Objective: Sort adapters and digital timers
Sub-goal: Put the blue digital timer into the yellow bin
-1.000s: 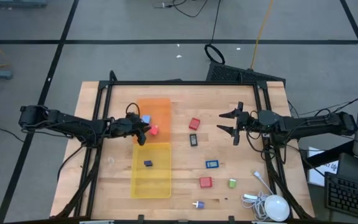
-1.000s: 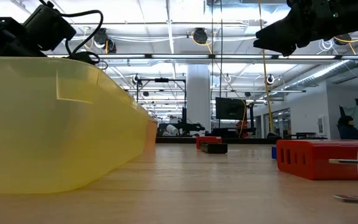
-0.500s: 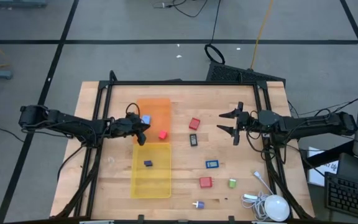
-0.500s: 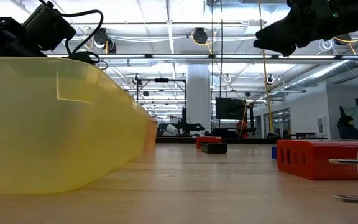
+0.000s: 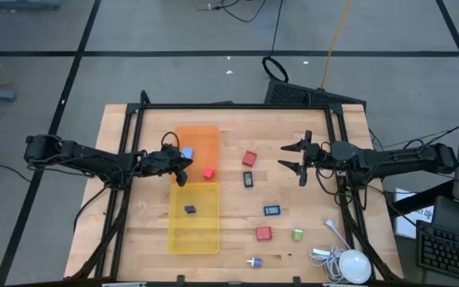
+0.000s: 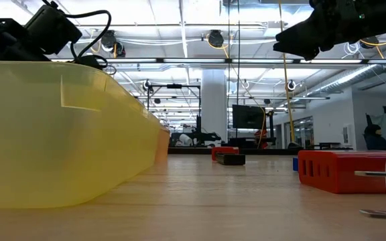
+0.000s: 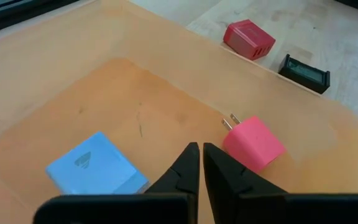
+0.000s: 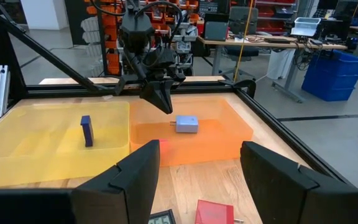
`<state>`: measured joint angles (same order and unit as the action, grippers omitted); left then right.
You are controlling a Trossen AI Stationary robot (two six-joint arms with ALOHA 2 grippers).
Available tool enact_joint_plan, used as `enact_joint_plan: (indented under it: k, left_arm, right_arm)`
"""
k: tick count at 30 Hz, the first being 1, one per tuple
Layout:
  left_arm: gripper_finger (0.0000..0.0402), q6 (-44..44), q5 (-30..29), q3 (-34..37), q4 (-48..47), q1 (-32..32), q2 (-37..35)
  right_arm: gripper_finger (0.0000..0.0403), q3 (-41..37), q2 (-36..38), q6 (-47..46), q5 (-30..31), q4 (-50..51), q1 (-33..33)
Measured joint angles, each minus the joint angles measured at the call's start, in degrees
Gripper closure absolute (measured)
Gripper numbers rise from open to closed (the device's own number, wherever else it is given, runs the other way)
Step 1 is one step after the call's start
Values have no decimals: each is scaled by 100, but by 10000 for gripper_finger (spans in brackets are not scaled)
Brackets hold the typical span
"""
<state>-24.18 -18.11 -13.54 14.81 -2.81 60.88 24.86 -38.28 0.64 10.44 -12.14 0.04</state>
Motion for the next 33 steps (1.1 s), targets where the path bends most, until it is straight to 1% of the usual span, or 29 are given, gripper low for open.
enact_joint_plan:
  k: [5,12,15,23,25,28,30,31,33]
  left_arm:
    - [399,-2,-2,0,2,0,0]
    - [376,-3,-2,0,3,0,0]
    - [375,-4,-2,0,4,0,0]
    - [399,-13,9,0,1,0,0]
    - [398,30,226,0,33,13,-2]
    - [390,170,998,-2,95,88,0]
    - [384,146,1344,-2,143,176,0]
    - [383,96,1388,-2,173,213,0]
    - [381,67,1284,-2,222,267,0]
  right_arm:
    - [190,0,0,2,2,0,0]
    - [190,0,0,2,1,0,-1]
    - [190,0,0,2,0,0,-1]
    - [191,0,0,2,2,0,0]
    - [190,0,1,2,1,0,0]
    - [190,0,0,2,0,0,0]
    - [190,0,0,2,0,0,1]
    - [191,0,0,2,0,0,1]
    - [190,0,-2,2,0,0,-1]
